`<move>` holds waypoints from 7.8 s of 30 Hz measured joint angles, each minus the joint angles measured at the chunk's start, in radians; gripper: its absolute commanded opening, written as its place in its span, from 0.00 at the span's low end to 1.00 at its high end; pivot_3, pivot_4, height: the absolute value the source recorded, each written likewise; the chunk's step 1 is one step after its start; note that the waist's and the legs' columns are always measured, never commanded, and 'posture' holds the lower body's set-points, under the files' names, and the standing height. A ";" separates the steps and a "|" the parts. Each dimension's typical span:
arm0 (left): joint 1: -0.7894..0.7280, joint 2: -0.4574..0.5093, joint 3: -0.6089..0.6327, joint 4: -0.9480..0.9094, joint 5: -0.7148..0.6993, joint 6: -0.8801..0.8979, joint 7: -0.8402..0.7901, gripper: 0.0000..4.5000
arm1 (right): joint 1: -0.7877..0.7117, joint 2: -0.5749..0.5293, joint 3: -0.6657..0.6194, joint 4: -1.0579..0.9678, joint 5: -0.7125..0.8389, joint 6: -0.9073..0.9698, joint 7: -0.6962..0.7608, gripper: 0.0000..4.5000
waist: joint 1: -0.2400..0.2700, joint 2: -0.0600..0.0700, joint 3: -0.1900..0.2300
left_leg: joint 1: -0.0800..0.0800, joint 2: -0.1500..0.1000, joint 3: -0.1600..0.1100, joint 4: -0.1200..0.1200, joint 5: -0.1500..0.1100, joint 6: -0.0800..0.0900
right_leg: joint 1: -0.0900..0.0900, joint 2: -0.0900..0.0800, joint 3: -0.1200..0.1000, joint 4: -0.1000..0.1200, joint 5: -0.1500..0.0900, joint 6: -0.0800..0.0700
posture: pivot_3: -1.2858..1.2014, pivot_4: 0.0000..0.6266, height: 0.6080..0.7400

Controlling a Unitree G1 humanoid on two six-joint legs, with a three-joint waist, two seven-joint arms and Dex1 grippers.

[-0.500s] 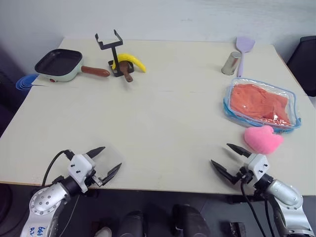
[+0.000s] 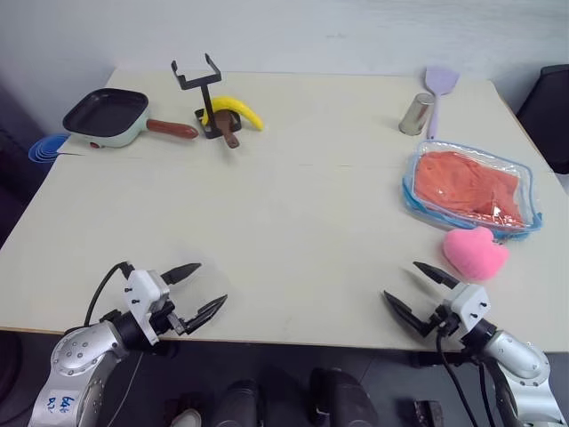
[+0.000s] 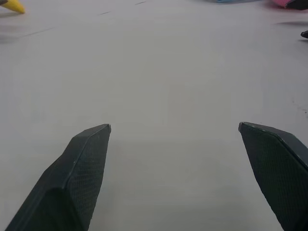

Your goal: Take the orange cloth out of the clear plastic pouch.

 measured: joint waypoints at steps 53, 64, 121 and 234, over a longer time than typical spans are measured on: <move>-0.374 -0.038 -0.275 -0.078 -0.090 0.162 -0.146 1.00 | -0.975 -0.350 0.268 0.688 -0.455 0.532 0.142 0.73 | -0.003 0.007 0.003 | -0.004 0.001 0.002 0.006 0.003 -0.002 | -0.002 0.004 -0.001 0.005 0.000 0.000 | 0.52 0.24 1.00; -0.392 -0.059 -0.277 -0.051 -0.074 0.146 -0.143 1.00 | -1.019 -0.351 0.286 0.842 -0.511 0.408 0.067 0.39 | -0.001 0.007 0.003 | -0.004 0.000 0.001 0.006 0.003 -0.002 | -0.002 0.004 -0.001 0.005 0.000 0.000 | 0.52 0.24 1.00; -0.130 0.024 -0.087 -0.155 -0.117 0.194 -0.118 1.00 | -0.519 -0.560 0.066 0.111 -0.043 0.916 0.493 0.99 | -0.005 0.007 0.004 | -0.003 -0.001 -0.003 0.006 0.000 0.001 | 0.001 0.000 -0.002 0.000 0.001 0.001 | 0.52 0.24 1.00; -0.536 0.226 0.073 0.471 0.034 0.233 0.024 0.61 | -0.555 -0.307 0.144 0.299 0.094 0.184 0.632 0.67 | 0.000 0.005 0.005 | -0.005 -0.002 -0.006 0.006 0.004 -0.003 | 0.000 0.002 -0.004 0.004 0.001 0.003 | 0.52 0.24 1.00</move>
